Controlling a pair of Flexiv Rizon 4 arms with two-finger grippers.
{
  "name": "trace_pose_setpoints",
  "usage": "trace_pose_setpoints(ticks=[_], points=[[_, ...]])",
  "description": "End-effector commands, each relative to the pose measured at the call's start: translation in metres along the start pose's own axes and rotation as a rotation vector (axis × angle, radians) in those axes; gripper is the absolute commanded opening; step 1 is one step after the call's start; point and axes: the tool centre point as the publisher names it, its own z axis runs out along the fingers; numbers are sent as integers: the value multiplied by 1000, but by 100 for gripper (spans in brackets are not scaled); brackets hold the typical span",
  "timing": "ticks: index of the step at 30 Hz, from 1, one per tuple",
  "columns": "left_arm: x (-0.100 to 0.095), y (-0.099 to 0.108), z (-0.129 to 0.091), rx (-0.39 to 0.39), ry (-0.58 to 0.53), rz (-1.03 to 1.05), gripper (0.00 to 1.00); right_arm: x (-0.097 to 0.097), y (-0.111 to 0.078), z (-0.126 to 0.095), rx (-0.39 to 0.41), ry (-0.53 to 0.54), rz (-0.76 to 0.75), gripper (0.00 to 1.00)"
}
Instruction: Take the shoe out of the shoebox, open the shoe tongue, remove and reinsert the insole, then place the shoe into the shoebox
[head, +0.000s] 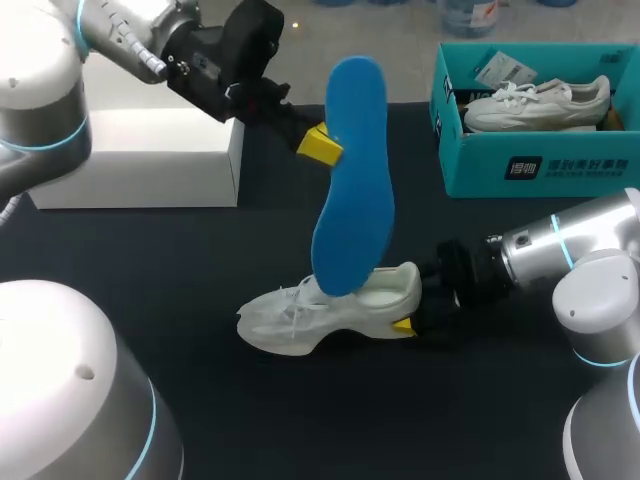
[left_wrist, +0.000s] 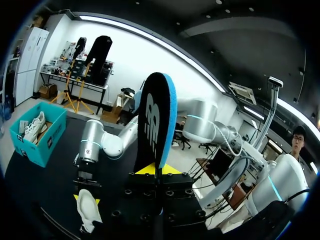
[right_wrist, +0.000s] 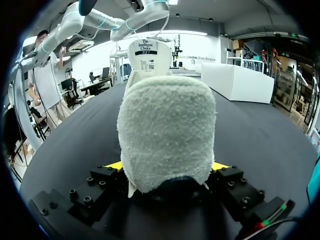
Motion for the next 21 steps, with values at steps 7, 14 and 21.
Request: trace_pose_setpoints(ticks=[7, 14, 21], points=[[51, -25, 17, -13, -70, -17, 0, 0, -4, 4, 4, -1, 1, 0], [55, -32, 28, -2, -19, -22, 0, 0, -4, 4, 4, -1, 1, 0], [55, -32, 28, 24, -1, -17, 0, 0, -4, 4, 4, -1, 1, 0]])
